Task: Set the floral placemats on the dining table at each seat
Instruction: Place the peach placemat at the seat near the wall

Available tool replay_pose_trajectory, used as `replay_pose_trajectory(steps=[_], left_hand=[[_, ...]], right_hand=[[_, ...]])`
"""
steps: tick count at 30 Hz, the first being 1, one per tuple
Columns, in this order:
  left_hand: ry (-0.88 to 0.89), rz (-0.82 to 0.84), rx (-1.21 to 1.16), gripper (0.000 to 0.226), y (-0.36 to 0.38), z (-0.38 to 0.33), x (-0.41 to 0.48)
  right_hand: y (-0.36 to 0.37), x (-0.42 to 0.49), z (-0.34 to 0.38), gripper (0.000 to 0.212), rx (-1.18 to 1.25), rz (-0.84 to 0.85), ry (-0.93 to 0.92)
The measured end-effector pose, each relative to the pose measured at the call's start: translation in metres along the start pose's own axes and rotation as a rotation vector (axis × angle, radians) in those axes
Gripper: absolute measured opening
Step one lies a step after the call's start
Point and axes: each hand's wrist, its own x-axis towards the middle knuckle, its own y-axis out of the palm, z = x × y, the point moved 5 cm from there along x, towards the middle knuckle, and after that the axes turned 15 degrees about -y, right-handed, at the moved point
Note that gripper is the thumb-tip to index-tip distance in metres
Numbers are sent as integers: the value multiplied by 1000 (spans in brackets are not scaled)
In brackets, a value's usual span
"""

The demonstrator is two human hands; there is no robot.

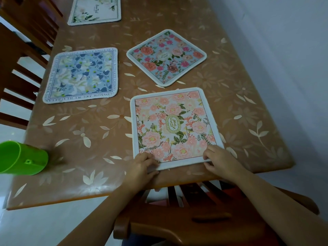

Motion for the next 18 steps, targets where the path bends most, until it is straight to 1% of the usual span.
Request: replay_pose_trajectory(steps=[5, 9, 11, 18], left_hand=[[-4, -4, 76, 20, 1, -1, 0], [-21, 5, 103, 15, 2, 2, -1], [-43, -8, 115, 14, 3, 5, -2], [-81, 1, 116, 15, 3, 7, -1]], right_hand=[[3, 2, 2, 7, 24, 14, 61], [7, 0, 1, 7, 44, 64, 77], [9, -1, 4, 8, 53, 93, 77], [6, 2, 5, 9, 52, 100, 86]])
